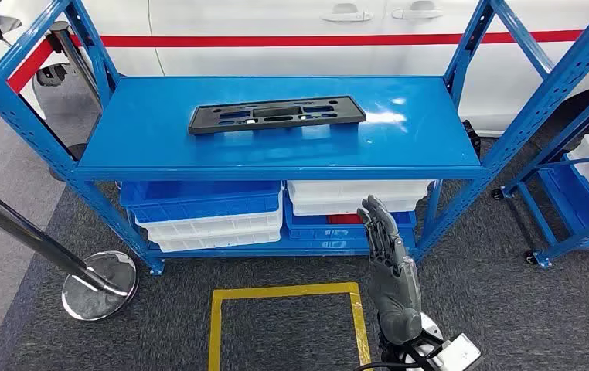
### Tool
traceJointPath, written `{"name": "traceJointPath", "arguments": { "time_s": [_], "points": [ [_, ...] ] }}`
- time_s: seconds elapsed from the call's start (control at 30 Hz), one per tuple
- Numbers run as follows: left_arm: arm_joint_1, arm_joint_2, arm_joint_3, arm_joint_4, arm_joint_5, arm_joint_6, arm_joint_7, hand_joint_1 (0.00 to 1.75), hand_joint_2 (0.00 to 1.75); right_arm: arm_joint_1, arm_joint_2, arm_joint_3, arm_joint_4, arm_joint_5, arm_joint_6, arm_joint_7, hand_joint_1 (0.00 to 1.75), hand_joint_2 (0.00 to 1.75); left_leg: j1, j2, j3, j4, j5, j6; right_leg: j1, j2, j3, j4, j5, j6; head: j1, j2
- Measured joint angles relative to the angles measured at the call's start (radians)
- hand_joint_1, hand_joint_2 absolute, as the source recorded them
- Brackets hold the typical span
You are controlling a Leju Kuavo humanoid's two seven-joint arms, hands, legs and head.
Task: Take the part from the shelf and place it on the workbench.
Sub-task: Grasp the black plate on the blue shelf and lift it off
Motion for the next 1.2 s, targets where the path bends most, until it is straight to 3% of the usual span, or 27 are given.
{"name": "traceJointPath", "arguments": {
  "time_s": [0.1,0.17,0.23,0.27,0.3,0.37,0.4,0.47,0.6,0.67,0.73,0.77,0.8,0.83,0.9,0.97,1.03,1.1,1.13,1.2],
  "points": [
    [0.001,0.000,0.000,0.000,-0.001,0.000,0.000,0.00,0.00,-0.001,0.000,0.000,-0.003,0.004,0.000,0.000,0.00,0.00,0.003,0.000,0.015,-0.008,-0.001,0.013,-0.002,0.000,-0.011,0.032,-0.017,0.009,0.000,0.000],
    [-0.001,0.000,0.000,0.000,-0.002,-0.002,0.000,0.00,0.00,-0.004,0.000,0.000,-0.007,0.006,-0.001,0.002,0.00,0.00,0.003,0.000,0.022,-0.011,-0.004,0.023,-0.004,0.000,-0.065,0.132,-0.066,0.016,0.000,0.000],
    [-0.001,0.000,0.000,0.000,-0.003,-0.006,0.000,0.00,0.00,-0.004,0.000,0.000,-0.008,0.008,-0.002,0.003,0.00,0.00,0.000,-0.001,0.025,-0.011,-0.009,0.027,-0.005,0.000,-0.148,0.263,-0.115,0.019,0.000,0.000],
    [-0.001,0.000,-0.001,0.000,-0.003,-0.007,0.000,0.00,0.00,-0.004,0.000,0.000,-0.008,0.009,-0.002,0.003,0.00,0.00,-0.002,-0.001,0.028,-0.010,-0.013,0.028,-0.005,0.000,-0.175,0.295,-0.116,0.018,0.000,0.000],
    [0.000,0.000,-0.001,0.000,-0.004,-0.008,0.000,0.00,0.00,-0.004,0.000,0.000,-0.008,0.009,-0.002,0.003,0.00,0.00,-0.004,-0.002,0.035,-0.010,-0.018,0.028,-0.005,0.000,-0.182,0.287,-0.095,0.015,0.000,0.000],
    [0.001,-0.001,-0.001,0.000,-0.004,-0.009,0.000,0.00,0.00,-0.003,0.000,0.000,-0.008,0.009,-0.002,0.003,0.00,0.00,-0.006,-0.003,0.052,-0.011,-0.033,0.026,-0.001,0.000,-0.141,0.168,-0.006,0.003,0.000,0.000],
    [0.001,-0.001,-0.001,0.001,-0.004,-0.009,0.000,0.00,0.00,-0.003,0.000,0.000,-0.009,0.009,-0.003,0.003,0.00,0.00,-0.008,-0.003,0.061,-0.012,-0.040,0.023,0.003,-0.001,-0.114,0.102,0.023,-0.005,0.000,0.000],
    [-0.001,-0.003,-0.001,0.002,-0.004,-0.010,-0.002,0.00,0.00,-0.001,0.000,0.000,-0.011,0.011,-0.003,0.003,0.00,0.00,-0.008,-0.003,0.070,-0.016,-0.051,0.013,0.011,0.000,-0.083,0.020,0.039,-0.020,0.000,0.000],
    [-0.002,-0.004,-0.001,0.002,-0.009,-0.010,-0.007,0.00,0.00,0.009,0.000,0.000,-0.020,0.014,-0.006,0.002,0.00,0.00,-0.009,-0.001,0.077,0.024,-0.055,-0.011,0.007,0.003,-0.049,-0.007,0.031,-0.042,0.000,0.000],
    [-0.004,-0.004,-0.002,0.002,-0.013,-0.010,-0.010,0.00,0.00,0.011,0.000,0.000,-0.023,0.018,-0.007,0.002,0.00,0.00,-0.006,0.000,0.030,0.119,-0.094,-0.017,0.003,0.001,-0.025,-0.013,0.019,-0.048,-0.001,0.000],
    [-0.004,-0.004,-0.002,0.002,-0.014,-0.011,-0.010,0.00,0.00,0.014,0.000,0.000,-0.024,0.021,-0.009,0.002,0.00,0.00,-0.002,0.000,-0.052,0.242,-0.147,-0.026,0.003,0.000,-0.007,-0.013,0.003,-0.050,-0.001,0.000],
    [-0.002,-0.004,-0.002,0.002,-0.015,-0.011,-0.010,0.00,0.00,0.017,0.000,0.000,-0.024,0.022,-0.010,0.002,0.00,0.00,0.000,0.000,-0.085,0.277,-0.161,-0.030,0.002,0.001,0.004,-0.013,-0.007,-0.050,-0.001,0.000],
    [0.000,-0.004,-0.002,0.002,-0.015,-0.011,-0.010,0.00,0.00,0.018,0.000,0.000,-0.024,0.023,-0.012,0.002,0.00,0.00,0.001,0.000,-0.104,0.278,-0.156,-0.032,0.002,0.003,0.018,-0.013,-0.018,-0.048,-0.001,0.000],
    [0.002,-0.003,-0.002,0.002,-0.015,-0.011,-0.009,0.00,0.00,0.019,0.000,0.000,-0.024,0.023,-0.013,0.002,0.00,0.00,0.002,0.000,-0.106,0.244,-0.131,-0.031,0.001,0.004,0.035,-0.013,-0.030,-0.046,-0.001,0.000],
    [0.005,-0.001,-0.002,0.003,-0.015,-0.012,-0.009,0.00,0.00,0.019,0.000,0.000,-0.024,0.023,-0.015,0.003,0.00,0.00,0.002,0.003,-0.087,0.116,-0.026,-0.025,0.000,0.005,0.068,-0.012,-0.058,-0.039,-0.001,0.000],
    [0.006,0.000,-0.002,0.006,-0.016,-0.012,-0.008,0.00,0.00,0.019,0.000,-0.001,-0.023,0.023,-0.015,0.002,0.00,0.00,-0.002,0.006,-0.076,0.035,0.042,-0.014,0.002,0.005,0.085,-0.014,-0.079,-0.028,-0.001,0.000],
    [0.004,0.000,-0.002,0.007,-0.018,-0.012,-0.007,0.00,0.00,0.017,-0.001,-0.001,-0.023,0.023,-0.013,0.002,0.00,0.00,-0.006,0.005,-0.070,0.022,0.041,0.000,0.003,0.006,0.093,-0.015,-0.085,-0.016,-0.001,0.000],
    [0.004,0.000,-0.002,0.007,-0.018,-0.012,-0.006,0.00,0.00,0.012,-0.001,-0.001,-0.023,0.021,-0.010,0.001,0.00,0.00,-0.002,0.003,-0.047,0.010,0.034,0.013,0.002,0.006,0.082,0.025,-0.077,-0.006,-0.001,0.000],
    [0.004,0.000,-0.002,0.007,-0.018,-0.012,-0.006,0.00,0.00,0.010,-0.002,-0.001,-0.023,0.019,-0.009,0.001,0.00,0.00,-0.001,0.001,-0.032,0.003,0.029,0.018,0.001,0.005,0.056,0.072,-0.075,-0.002,-0.001,0.000],
    [0.002,0.001,-0.002,0.007,-0.018,-0.009,-0.006,0.00,0.00,0.008,-0.005,-0.001,-0.022,0.015,-0.007,0.001,0.00,0.00,0.001,-0.001,-0.004,-0.008,0.013,0.025,-0.003,0.005,-0.035,0.202,-0.099,0.007,-0.001,0.000]
  ]
}}
